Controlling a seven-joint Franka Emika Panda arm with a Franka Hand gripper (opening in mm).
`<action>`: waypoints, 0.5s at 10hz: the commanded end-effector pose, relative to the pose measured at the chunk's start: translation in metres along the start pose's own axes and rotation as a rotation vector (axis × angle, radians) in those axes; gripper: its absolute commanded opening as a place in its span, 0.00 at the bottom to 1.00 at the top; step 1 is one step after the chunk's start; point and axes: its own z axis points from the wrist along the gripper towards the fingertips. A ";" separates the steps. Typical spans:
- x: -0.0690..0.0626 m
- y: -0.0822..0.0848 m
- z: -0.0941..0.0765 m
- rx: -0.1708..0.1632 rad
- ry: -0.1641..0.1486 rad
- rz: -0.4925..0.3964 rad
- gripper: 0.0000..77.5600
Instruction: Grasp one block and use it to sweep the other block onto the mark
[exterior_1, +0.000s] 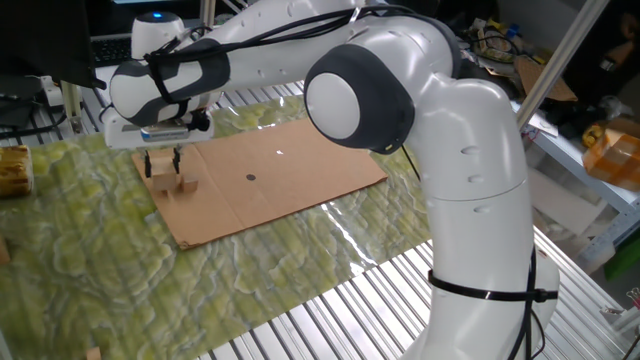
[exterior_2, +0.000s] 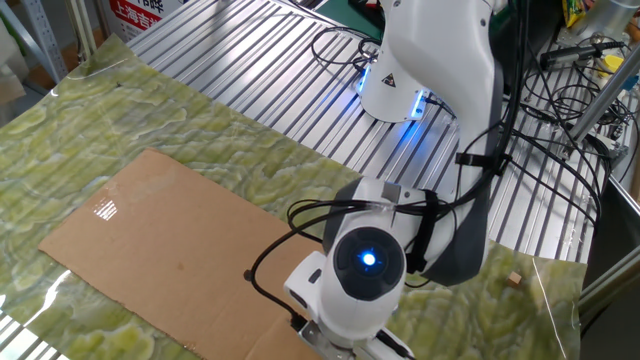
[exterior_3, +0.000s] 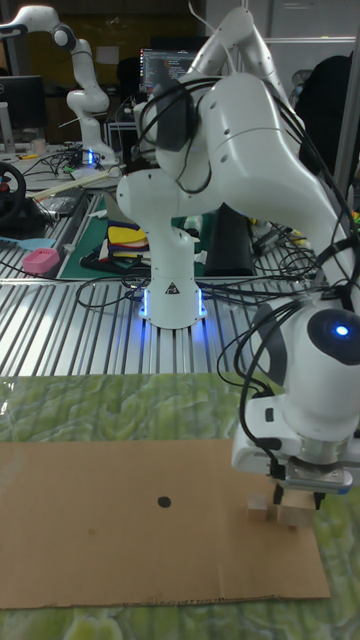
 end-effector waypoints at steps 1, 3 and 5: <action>-0.002 -0.009 0.000 0.002 -0.003 -0.015 0.01; -0.005 -0.022 -0.003 0.081 -0.002 -0.071 0.01; -0.005 -0.026 -0.011 0.192 0.003 -0.115 0.01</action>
